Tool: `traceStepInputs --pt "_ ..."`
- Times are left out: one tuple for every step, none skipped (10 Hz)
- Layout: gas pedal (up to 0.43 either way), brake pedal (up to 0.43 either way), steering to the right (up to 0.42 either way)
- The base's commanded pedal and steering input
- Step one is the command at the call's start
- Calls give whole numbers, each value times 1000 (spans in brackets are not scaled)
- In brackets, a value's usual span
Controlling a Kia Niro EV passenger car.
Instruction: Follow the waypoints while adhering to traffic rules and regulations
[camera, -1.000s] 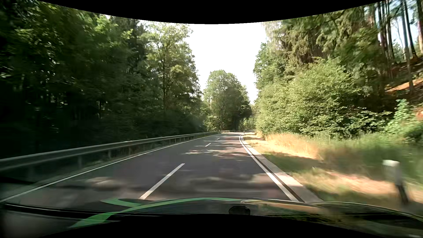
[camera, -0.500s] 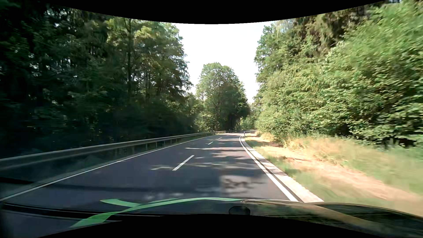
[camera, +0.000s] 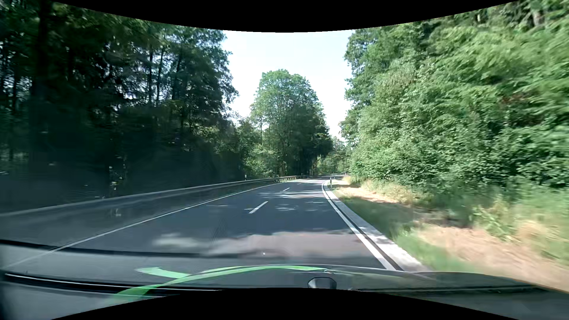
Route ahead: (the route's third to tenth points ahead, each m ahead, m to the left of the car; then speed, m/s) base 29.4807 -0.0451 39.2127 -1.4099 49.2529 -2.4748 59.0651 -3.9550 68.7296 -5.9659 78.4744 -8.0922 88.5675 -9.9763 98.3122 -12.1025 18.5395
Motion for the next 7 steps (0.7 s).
traceStepInputs --pt "169 0 12" --pt "177 0 13" --pt "197 0 13" --pt "197 0 12" --pt "209 0 10" --pt "209 0 9" --pt "209 0 9"
